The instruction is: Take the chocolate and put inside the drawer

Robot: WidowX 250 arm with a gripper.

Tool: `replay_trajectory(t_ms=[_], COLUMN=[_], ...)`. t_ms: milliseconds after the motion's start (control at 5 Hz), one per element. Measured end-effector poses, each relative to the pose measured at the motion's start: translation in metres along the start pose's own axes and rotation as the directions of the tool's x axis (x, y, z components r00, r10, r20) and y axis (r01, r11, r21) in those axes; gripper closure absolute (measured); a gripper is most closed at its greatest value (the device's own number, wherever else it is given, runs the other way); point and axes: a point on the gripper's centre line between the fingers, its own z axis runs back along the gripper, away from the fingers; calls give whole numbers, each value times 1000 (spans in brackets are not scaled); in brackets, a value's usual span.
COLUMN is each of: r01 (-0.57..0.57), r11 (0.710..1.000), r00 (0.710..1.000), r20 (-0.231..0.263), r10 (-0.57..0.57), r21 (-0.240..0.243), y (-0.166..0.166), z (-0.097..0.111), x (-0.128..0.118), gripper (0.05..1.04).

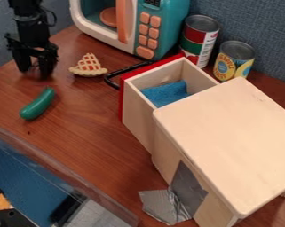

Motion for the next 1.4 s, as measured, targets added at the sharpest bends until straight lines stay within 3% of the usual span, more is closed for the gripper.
replay_trajectory(t_ms=[200,400,600,800,1200,1400], r01=[-11,-3,5,28,199,303], r11=[999,998,999,991,949,915], r00=[999,1000,1000,999,979,953], r20=[34,29,-26,50,86,81], r10=[10,1,-6,-21,-183,-292], r21=[45,62,-47,-130,-246,-266], y=[9,12,12,3,-80,-128], z=[-2,-3,8,67,160,174], x=[6,3,-9,-8,-20,-28], gripper=[503,503,503,504,504,504])
